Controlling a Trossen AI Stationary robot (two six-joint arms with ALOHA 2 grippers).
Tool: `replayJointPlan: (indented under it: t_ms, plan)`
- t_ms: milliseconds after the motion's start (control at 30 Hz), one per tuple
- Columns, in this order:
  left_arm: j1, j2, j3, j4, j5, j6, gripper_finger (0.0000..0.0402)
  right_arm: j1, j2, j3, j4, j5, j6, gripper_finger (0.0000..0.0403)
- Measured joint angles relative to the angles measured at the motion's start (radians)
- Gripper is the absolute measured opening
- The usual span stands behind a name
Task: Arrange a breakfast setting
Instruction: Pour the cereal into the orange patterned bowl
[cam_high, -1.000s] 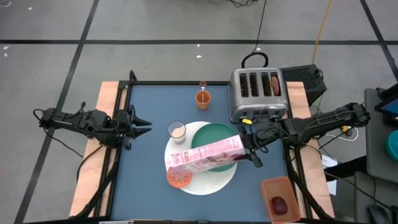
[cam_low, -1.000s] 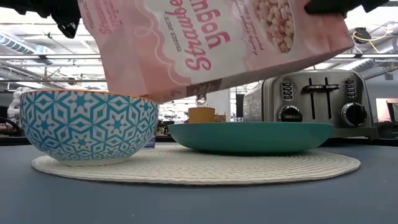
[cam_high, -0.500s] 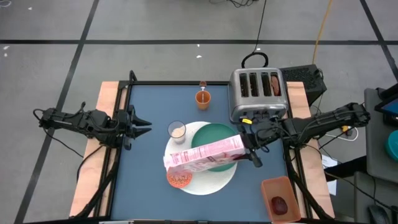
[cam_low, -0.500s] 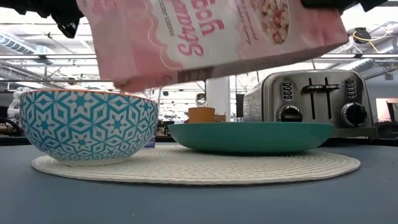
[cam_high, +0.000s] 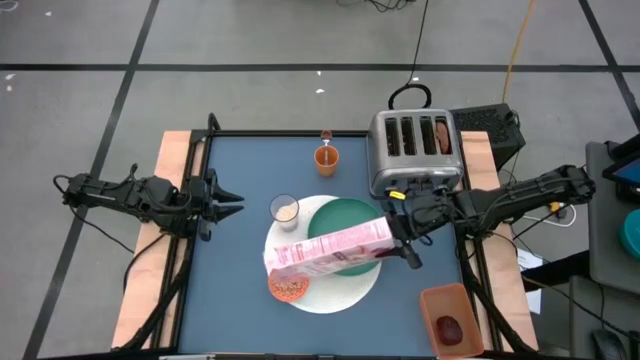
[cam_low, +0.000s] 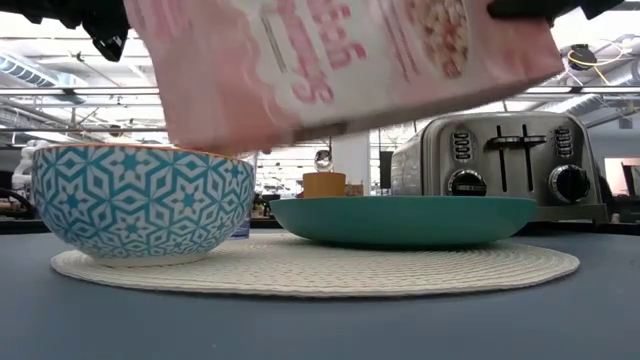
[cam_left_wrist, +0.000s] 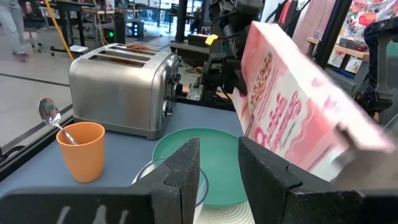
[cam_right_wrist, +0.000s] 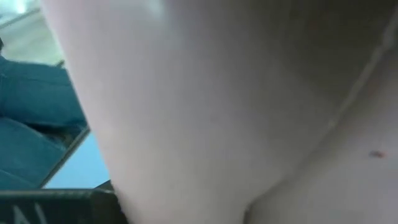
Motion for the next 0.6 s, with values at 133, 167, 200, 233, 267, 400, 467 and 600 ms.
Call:
replayJointPlan:
  t_ms: [133,167,200,233,267,400,467,600]
  plan:
    - [0.000,0.000,0.000,0.000,0.000,0.000,0.0115,0.000,0.000,0.000,0.028,0.000,0.000,0.0217]
    - [0.000,0.000,0.000,0.000,0.000,0.000,0.0115,0.000,0.000,0.000,0.041,0.000,0.000,0.0217]
    - [0.000,0.000,0.000,0.000,0.000,0.000,0.0115,0.000,0.000,0.000,0.046,0.000,0.000,0.0217]
    - [0.000,0.000,0.000,0.000,0.000,0.000,0.0115,0.000,0.000,0.000,0.042,0.000,0.000,0.0217]
    - [0.000,0.000,0.000,0.000,0.000,0.000,0.0115,0.000,0.000,0.000,0.029,0.000,0.000,0.0217]
    - [0.000,0.000,0.000,0.000,0.000,0.000,0.0115,0.000,0.000,0.000,0.005,0.000,0.000,0.0217]
    - [0.000,0.000,0.000,0.000,0.000,0.000,0.0115,0.000,0.000,0.000,0.029,0.000,0.000,0.0217]
    - [0.000,0.000,0.000,0.000,0.000,0.000,0.0115,0.000,-0.001,0.000,0.019,0.000,0.000,0.0217]
